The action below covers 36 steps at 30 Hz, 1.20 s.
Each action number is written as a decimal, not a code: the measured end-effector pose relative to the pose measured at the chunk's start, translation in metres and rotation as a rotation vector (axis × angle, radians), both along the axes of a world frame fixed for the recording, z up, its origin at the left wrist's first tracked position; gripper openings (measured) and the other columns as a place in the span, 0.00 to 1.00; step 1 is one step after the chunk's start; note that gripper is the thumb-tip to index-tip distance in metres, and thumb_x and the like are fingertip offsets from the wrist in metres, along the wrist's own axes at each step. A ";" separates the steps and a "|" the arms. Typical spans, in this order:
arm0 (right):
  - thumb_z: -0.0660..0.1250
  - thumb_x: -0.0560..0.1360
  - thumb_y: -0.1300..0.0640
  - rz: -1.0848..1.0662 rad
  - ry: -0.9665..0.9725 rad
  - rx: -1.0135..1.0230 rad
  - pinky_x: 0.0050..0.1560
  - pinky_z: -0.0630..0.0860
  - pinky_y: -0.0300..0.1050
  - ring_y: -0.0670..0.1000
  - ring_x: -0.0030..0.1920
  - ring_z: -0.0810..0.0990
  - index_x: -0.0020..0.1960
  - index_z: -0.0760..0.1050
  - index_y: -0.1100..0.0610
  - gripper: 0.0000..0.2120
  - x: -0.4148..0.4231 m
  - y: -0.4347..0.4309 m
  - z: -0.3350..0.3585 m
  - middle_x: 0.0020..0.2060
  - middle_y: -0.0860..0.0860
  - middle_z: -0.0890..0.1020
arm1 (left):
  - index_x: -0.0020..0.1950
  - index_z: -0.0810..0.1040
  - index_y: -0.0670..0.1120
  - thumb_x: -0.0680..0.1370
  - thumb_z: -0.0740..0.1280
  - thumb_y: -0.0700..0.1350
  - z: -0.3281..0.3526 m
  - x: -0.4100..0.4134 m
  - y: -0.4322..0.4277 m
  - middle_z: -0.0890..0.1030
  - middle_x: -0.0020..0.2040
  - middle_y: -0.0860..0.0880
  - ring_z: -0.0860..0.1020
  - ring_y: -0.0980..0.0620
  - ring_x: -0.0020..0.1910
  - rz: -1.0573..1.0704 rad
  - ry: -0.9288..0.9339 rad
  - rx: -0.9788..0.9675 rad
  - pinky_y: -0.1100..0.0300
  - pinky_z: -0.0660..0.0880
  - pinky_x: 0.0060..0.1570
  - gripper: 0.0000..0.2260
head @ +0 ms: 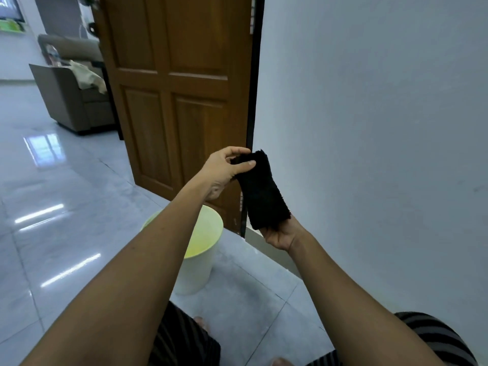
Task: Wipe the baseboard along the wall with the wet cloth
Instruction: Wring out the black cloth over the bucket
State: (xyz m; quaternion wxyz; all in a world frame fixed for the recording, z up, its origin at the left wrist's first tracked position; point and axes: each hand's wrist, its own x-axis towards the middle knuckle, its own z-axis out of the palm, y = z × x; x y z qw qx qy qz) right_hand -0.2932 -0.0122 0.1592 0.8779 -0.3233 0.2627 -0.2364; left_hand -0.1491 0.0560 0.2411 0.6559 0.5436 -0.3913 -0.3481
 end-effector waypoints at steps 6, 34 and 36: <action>0.56 0.79 0.49 -0.047 -0.084 0.041 0.27 0.77 0.38 0.52 0.27 0.81 0.36 0.81 0.60 0.23 0.011 -0.007 -0.013 0.29 0.55 0.81 | 0.54 0.78 0.47 0.70 0.74 0.39 -0.018 0.003 -0.028 0.78 0.57 0.43 0.77 0.49 0.56 0.000 -0.247 0.076 0.57 0.76 0.57 0.14; 0.61 0.80 0.51 0.082 0.772 -0.456 0.38 0.72 0.45 0.54 0.41 0.79 0.59 0.73 0.50 0.10 0.091 -0.209 -0.221 0.46 0.55 0.81 | 0.67 0.71 0.50 0.80 0.61 0.47 -0.420 0.066 -0.135 0.74 0.67 0.50 0.73 0.51 0.65 -0.121 -0.693 0.765 0.59 0.69 0.63 0.15; 0.61 0.79 0.47 0.105 0.851 -0.612 0.42 0.72 0.46 0.54 0.42 0.79 0.60 0.74 0.48 0.12 0.108 -0.215 -0.247 0.45 0.54 0.81 | 0.71 0.67 0.49 0.80 0.59 0.48 -0.454 0.069 -0.134 0.70 0.71 0.50 0.69 0.51 0.68 -0.133 -0.811 0.805 0.59 0.64 0.66 0.18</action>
